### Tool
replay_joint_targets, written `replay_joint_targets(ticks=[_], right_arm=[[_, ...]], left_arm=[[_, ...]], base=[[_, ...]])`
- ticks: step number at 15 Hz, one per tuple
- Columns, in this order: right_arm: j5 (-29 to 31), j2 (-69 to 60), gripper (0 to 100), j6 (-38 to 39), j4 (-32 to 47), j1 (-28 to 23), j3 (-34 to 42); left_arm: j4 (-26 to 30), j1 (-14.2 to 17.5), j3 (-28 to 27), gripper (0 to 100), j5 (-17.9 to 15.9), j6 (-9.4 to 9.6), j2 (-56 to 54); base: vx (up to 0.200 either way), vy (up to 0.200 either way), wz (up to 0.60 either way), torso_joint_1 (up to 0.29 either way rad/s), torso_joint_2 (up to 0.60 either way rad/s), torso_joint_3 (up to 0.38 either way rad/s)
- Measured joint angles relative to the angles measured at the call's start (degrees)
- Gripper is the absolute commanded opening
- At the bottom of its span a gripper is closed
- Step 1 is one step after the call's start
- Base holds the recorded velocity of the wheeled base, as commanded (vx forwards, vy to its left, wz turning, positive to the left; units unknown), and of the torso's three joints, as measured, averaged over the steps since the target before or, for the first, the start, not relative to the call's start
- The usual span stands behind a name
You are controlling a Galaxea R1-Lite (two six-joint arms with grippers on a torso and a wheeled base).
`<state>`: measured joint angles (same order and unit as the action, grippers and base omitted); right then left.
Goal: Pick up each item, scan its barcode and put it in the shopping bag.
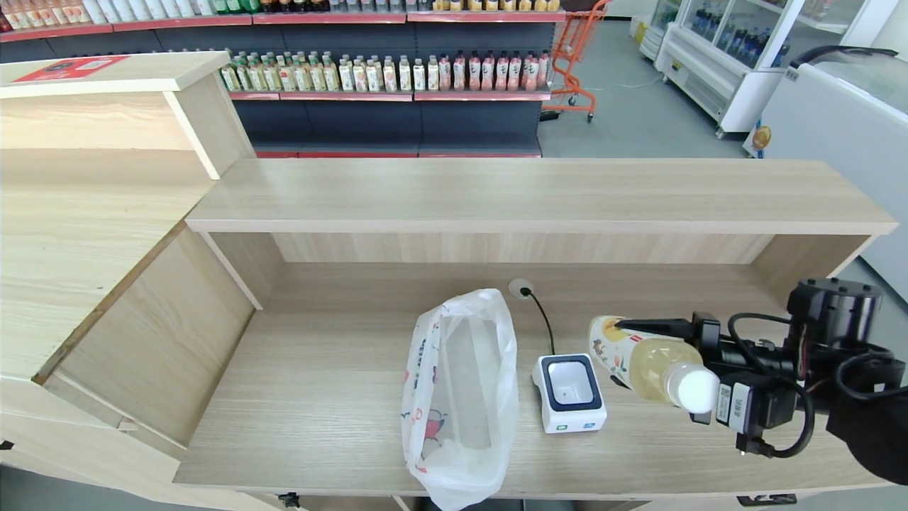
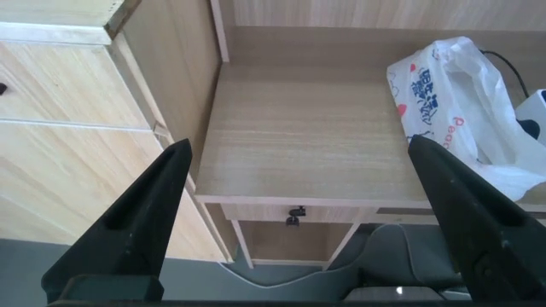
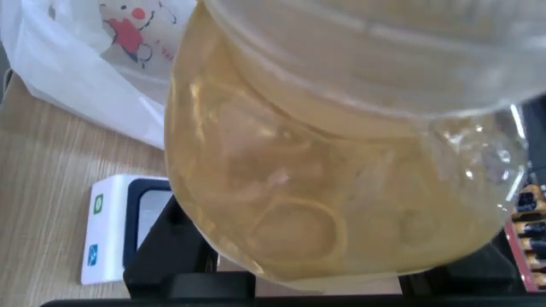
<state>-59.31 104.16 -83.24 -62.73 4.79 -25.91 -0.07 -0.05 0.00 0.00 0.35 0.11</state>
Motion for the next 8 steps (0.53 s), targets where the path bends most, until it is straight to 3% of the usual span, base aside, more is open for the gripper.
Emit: replay_joint_targets(ticks=[8], right_arm=[[0.1,9.7,0,-6.0,0.0,0.2,-0.6]], left_arm=[[0.0,0.0,0.0,100,0.0,0.00,0.0]], base=[[0.000,0.000,0.00,0.000,0.00,0.000]])
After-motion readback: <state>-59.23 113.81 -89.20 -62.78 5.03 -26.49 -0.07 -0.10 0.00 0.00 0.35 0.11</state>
